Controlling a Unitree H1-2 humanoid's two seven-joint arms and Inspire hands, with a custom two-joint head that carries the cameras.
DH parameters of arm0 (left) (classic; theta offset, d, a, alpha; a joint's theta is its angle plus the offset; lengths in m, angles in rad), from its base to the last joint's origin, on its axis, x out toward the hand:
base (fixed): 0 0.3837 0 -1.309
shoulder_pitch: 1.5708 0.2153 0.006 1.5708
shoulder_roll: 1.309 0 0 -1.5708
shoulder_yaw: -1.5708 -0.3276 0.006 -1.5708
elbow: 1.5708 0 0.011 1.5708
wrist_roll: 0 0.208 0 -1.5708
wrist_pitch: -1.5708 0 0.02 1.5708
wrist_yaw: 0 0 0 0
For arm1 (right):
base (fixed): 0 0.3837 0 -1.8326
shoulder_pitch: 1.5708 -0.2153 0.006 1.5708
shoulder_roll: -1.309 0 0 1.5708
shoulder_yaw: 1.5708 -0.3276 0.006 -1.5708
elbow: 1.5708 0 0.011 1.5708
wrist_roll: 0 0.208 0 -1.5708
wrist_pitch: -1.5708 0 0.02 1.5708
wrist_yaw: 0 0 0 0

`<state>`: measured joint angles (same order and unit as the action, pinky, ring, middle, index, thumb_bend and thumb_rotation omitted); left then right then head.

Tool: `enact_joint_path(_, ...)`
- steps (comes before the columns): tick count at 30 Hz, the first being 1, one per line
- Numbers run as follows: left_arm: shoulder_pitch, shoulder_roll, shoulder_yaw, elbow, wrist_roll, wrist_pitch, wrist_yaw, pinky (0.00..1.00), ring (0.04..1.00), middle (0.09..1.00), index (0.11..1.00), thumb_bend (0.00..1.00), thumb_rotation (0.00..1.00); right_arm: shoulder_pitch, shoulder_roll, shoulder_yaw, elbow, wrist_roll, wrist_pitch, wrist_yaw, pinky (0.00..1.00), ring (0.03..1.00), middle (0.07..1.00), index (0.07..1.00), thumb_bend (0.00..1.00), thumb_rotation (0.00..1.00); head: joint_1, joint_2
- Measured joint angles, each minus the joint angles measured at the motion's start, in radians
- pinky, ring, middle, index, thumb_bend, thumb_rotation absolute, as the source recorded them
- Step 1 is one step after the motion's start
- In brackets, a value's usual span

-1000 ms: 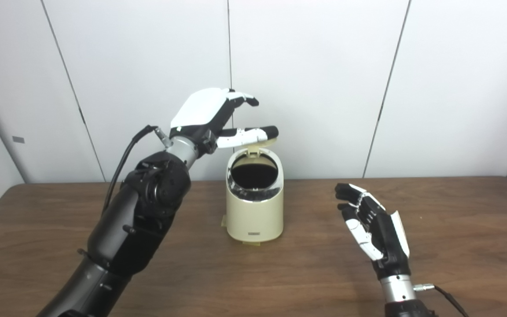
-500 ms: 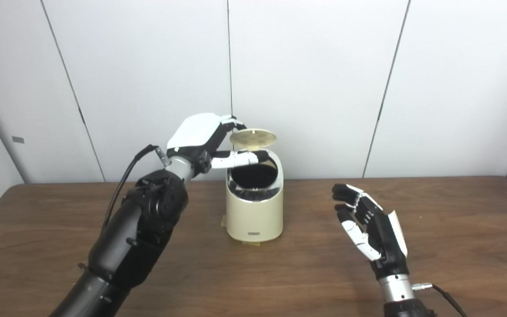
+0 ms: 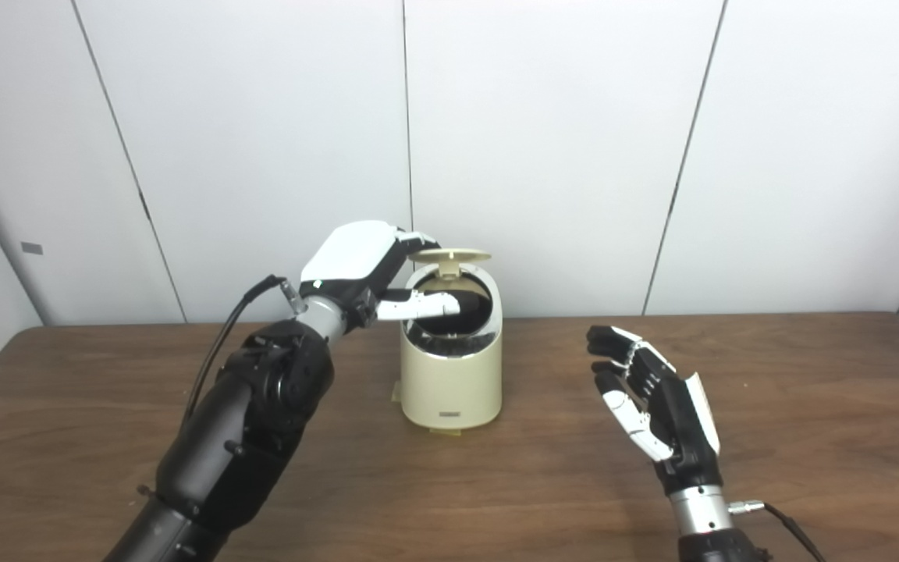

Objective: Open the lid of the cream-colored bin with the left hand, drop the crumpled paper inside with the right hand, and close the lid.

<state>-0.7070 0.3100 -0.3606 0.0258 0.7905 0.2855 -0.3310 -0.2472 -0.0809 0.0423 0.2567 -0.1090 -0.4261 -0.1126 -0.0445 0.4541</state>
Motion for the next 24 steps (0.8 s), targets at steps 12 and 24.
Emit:
enact_joint_path(12,0.000,0.031,-0.070,0.000,0.167,-0.067,0.053,1.00,0.931,0.832,0.804,0.96,0.97,-0.008,0.005,0.001,0.009,-0.002,0.000,-0.003,0.65,0.746,0.766,0.740,0.29,0.54,-0.002,0.002)
enact_joint_path(24,0.032,0.046,-0.151,-0.002,0.470,-0.126,0.092,1.00,0.956,0.832,0.811,0.97,0.95,-0.014,0.009,0.003,0.016,-0.003,0.000,-0.009,0.66,0.747,0.763,0.740,0.29,0.54,-0.005,0.009)
